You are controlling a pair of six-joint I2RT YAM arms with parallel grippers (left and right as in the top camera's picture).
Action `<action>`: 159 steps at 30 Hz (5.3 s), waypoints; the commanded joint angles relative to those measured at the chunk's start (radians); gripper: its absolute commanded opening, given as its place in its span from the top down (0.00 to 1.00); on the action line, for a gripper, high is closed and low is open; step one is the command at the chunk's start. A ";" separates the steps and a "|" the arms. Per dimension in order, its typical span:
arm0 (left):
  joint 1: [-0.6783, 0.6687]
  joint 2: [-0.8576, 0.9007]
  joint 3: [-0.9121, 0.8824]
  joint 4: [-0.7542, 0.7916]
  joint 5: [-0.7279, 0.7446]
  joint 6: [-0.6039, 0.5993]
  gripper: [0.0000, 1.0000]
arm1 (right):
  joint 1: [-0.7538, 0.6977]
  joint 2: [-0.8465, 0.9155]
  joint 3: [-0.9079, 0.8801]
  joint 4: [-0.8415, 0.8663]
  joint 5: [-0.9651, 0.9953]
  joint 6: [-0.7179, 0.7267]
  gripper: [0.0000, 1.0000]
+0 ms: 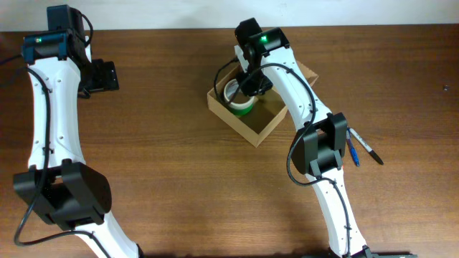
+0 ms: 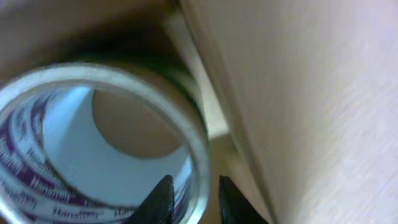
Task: Pack container
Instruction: 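Place the white tape into the box beside the green tape, then move the right gripper over the orange box cutter, then grasp the orange box cutter with the right gripper, then lower the orange box cutter into the box and open the right gripper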
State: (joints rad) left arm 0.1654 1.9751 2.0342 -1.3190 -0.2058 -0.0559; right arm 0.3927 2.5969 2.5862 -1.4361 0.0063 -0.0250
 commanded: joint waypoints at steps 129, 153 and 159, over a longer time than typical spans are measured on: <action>0.008 0.011 -0.003 0.002 0.007 0.004 0.00 | 0.091 -0.518 -0.461 0.228 0.006 -0.162 0.95; 0.008 0.011 -0.003 0.002 0.007 0.004 0.00 | 0.106 -0.316 -0.463 0.187 -0.048 -0.163 0.96; 0.008 0.011 -0.003 0.002 0.007 0.004 0.00 | 0.131 -0.316 -0.463 0.191 -0.059 -0.181 0.96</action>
State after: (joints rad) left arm 0.1654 1.9751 2.0342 -1.3186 -0.2058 -0.0559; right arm 0.4988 2.2665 2.1113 -1.2480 -0.0280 -0.1883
